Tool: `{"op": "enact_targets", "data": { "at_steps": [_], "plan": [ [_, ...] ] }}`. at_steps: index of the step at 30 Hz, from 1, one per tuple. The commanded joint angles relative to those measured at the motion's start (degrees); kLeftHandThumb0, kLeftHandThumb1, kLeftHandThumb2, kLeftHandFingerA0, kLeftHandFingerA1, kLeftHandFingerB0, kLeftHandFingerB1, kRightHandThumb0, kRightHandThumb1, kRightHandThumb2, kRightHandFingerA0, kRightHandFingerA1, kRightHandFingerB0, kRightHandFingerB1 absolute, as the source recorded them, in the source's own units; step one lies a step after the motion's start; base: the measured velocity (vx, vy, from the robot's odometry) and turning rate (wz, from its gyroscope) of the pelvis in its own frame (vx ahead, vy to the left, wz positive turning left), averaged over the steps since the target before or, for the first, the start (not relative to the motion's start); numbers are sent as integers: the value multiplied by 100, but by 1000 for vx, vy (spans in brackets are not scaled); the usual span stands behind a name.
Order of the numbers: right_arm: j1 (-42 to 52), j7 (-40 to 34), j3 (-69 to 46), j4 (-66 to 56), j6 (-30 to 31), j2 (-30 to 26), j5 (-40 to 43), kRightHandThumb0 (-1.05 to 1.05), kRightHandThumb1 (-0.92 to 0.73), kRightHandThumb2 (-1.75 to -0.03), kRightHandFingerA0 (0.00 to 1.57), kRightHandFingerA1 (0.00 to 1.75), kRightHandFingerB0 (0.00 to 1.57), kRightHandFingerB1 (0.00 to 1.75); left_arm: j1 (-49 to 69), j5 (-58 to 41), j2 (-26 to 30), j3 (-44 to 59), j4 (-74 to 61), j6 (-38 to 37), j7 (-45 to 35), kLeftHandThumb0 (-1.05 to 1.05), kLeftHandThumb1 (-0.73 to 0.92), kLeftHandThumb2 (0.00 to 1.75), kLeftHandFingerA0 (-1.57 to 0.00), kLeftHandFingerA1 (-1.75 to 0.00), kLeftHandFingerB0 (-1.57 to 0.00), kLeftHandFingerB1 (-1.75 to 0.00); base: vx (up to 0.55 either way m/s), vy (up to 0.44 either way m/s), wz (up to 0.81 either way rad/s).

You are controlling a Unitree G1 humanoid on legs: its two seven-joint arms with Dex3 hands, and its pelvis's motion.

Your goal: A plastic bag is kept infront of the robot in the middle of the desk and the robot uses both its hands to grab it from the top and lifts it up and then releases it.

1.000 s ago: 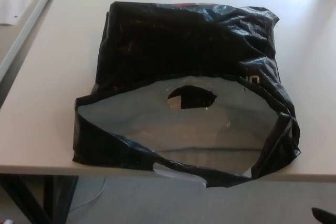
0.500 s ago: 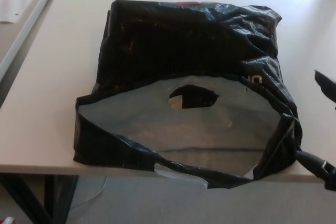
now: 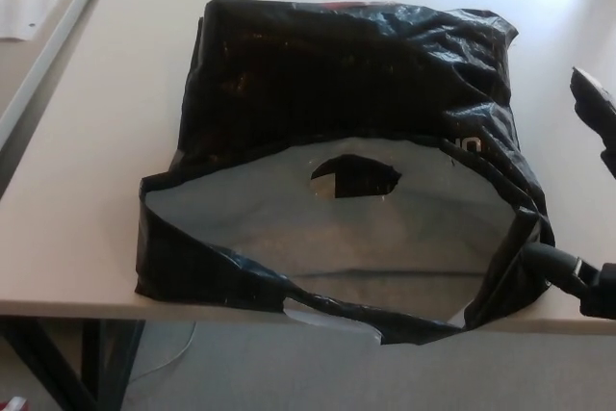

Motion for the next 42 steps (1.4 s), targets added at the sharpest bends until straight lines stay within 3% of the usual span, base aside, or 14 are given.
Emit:
{"op": "enact_targets", "data": {
  "at_steps": [1,2,7,8,9,21,30,32,42],
  "plan": [
    [-408,569,-13,166,841,-123,517,-49,-49,-68,1,35,0,0,-439,-338,431,-479,472,677,-750,-29,40,57,-31,-40,-21,-32,0,0,0],
    [-453,645,-14,165,961,-144,554,-63,-32,-68,0,29,0,3,-488,-300,489,-547,527,707,-799,-31,40,57,-31,-40,-20,-32,0,0,0],
    [-746,931,35,247,1366,-218,642,-64,-31,-66,2,33,0,1,-727,-548,621,-910,570,1368,-1101,-42,38,61,-25,-41,-14,-34,0,0,0],
    [-753,956,34,247,1415,-190,705,-56,-43,-72,0,35,0,0,-783,-555,573,-975,577,1466,-1080,-43,38,62,-27,-42,-14,-34,0,0,0],
    [-756,953,34,267,1425,-163,725,-52,-44,-72,1,37,0,0,-908,-593,475,-1086,587,1698,-1036,-44,39,61,-27,-41,-15,-33,0,0,0],
    [-445,927,84,129,1523,86,850,-40,-41,-70,3,45,0,0,-1821,-605,46,-1503,1103,2633,-798,-43,40,63,-23,-39,-9,-32,0,0,0],
    [-253,970,77,71,1569,92,912,-46,-42,-70,5,42,0,0,-2668,-173,-3,-1695,2565,2336,-629,-38,39,60,-22,-39,-14,-33,0,0,0],
    [-242,964,78,48,1612,98,915,-46,-42,-70,5,42,0,0,-2793,-204,-10,-1688,2781,2305,-637,-30,46,54,-25,-34,-15,-27,0,0,0],
    [-313,997,174,120,1585,103,919,-42,-44,-70,4,42,0,0,-3187,-382,-140,-1522,3902,2056,-601,-25,47,54,-21,-35,-14,-27,0,0,0]
  ]
}}
